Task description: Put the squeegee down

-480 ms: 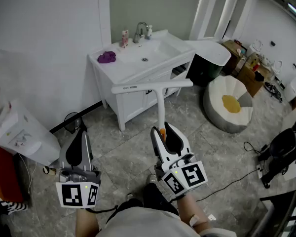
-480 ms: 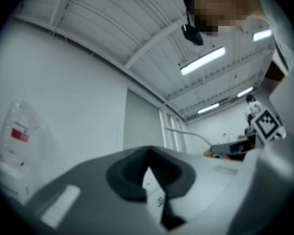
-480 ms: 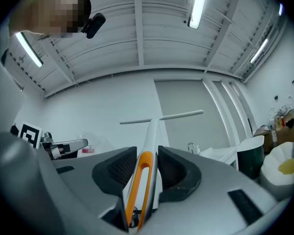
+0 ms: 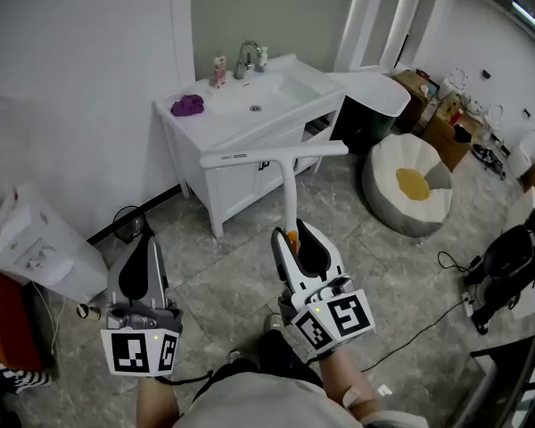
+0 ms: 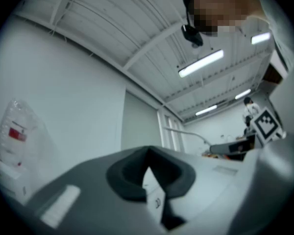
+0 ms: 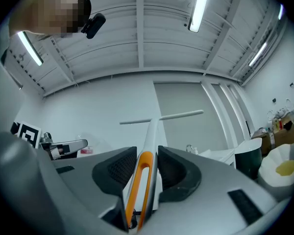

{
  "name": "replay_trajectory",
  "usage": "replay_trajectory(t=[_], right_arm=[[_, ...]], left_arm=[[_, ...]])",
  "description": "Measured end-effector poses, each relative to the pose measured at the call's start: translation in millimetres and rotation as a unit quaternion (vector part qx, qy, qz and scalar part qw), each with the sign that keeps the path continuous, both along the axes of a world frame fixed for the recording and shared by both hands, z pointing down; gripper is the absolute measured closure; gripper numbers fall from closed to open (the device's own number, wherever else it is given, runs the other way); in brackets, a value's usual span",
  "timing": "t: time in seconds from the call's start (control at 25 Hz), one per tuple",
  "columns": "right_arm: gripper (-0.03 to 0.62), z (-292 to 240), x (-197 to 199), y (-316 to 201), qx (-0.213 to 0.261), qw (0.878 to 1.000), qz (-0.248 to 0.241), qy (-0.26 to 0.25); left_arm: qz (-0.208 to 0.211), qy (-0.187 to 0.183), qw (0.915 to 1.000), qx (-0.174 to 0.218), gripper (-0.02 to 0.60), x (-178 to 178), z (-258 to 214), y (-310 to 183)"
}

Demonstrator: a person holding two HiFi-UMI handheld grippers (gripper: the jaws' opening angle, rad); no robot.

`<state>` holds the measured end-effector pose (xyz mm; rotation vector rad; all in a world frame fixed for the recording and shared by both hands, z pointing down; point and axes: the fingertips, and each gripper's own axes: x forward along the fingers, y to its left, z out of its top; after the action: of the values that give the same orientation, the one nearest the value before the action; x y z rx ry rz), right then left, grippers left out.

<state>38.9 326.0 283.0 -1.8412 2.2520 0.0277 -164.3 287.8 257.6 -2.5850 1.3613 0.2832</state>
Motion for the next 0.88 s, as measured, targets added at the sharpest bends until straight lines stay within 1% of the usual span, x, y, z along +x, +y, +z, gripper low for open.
replay_trajectory(t=[0.32,0.64,0.88], right_arm=[[0.459,0,15,-26,-0.002,1.0,-0.006,0.007],[0.459,-5,47,-69,0.003,1.0,-0.013,-0.003],[0.459,-3,73,-102,0.001,1.0,-0.023,0.0]], left_arm=[[0.0,0.003,1.0,0.001,0.574,20,-2,-23],[-0.006,0.005,1.0,0.006,0.574,50,-7,-61],[-0.019,0.012,0.9997,0.011,0.574,75,-9,-88]])
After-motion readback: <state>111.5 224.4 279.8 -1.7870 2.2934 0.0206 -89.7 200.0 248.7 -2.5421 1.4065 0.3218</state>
